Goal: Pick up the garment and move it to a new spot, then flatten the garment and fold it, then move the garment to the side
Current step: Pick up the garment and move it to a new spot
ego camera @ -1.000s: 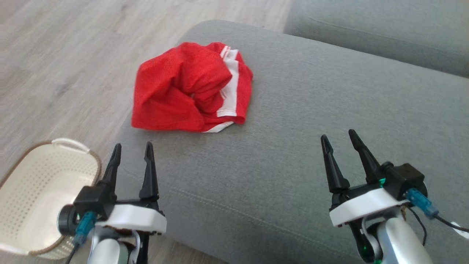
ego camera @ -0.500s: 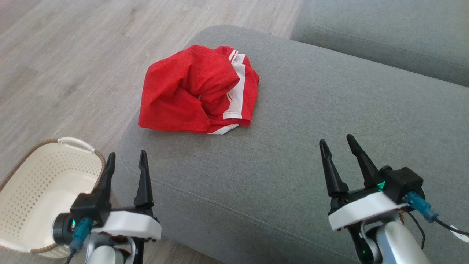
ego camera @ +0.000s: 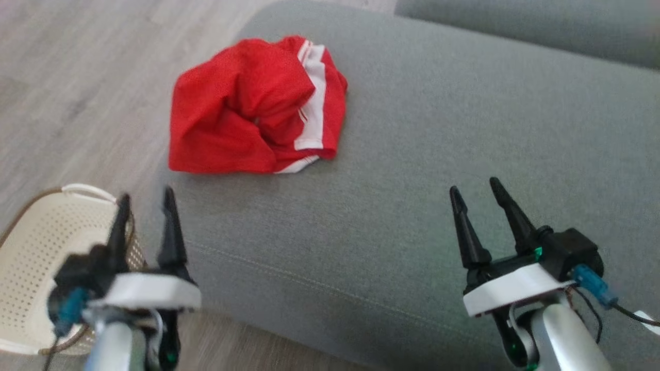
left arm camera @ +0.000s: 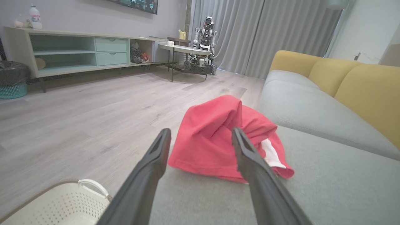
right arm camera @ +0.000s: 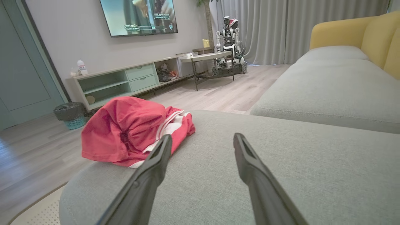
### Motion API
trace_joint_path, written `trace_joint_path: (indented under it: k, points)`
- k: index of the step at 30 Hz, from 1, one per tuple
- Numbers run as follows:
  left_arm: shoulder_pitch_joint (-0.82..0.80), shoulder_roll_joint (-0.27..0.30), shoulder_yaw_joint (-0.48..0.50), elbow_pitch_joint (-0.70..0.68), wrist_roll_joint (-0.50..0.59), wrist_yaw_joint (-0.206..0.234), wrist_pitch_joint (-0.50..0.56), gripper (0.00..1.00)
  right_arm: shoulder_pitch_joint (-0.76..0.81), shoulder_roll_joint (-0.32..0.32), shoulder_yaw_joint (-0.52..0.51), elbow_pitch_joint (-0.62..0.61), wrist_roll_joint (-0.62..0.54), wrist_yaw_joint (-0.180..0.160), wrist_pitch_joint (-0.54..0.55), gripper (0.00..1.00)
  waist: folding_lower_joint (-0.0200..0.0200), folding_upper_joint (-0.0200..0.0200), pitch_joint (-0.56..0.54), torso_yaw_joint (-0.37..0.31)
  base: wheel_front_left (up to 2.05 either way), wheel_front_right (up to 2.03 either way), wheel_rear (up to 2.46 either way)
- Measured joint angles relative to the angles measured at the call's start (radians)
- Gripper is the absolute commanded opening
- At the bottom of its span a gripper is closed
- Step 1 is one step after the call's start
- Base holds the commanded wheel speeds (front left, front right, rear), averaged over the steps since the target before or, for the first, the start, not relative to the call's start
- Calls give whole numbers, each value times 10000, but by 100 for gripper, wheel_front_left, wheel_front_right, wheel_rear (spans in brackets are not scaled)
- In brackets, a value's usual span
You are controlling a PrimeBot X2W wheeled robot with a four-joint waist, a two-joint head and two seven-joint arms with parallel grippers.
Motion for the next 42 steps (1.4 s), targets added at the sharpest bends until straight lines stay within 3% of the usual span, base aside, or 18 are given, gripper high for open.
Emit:
trace_joint_path:
  k: [7, 13, 20, 30, 31, 32, 42]
  points:
    - [-1798, -36, 798, 598, -102, -585, -44, 100, -593, -12, -217, -401, -479, 0, 0, 100, 0, 0, 1048, -382, 0, 0, 0]
    - [-3787, 382, 978, 2715, -282, -1141, 115, 100, -1056, -42, -337, -688, -800, 0, 0, 100, 0, -1, 2060, -792, 0, 0, 0]
    - [-5922, 1108, 953, 4694, -399, -1425, 918, 100, -1441, -71, -353, -867, -1012, 0, -2, 100, 0, -1, 2791, -1327, 0, 0, 0]
    - [-7517, 1561, 685, 7271, -410, -1515, 1517, 100, -1587, -86, -380, -1039, -1072, 0, -2, 100, 1, -1, 3351, -1825, 0, 0, 0]
    - [-7603, 1590, 677, 7488, -412, -1524, 1551, 74, -1624, -86, -389, -1049, -1072, 0, -2, 100, 1, -1, 3369, -1858, 0, 0, 0]
    - [-7689, 1605, 677, 7714, -426, -1570, 1576, 0, -1640, -86, -397, -1049, -1070, 0, -2, 100, 1, -1, 3377, -1884, 0, 0, 0]
    - [-8100, 1753, 550, 8330, -462, -1678, 360, 0, -1639, -88, -447, -934, -947, 0, -2, 100, 1, -1, 3051, -1903, 0, 0, 0]
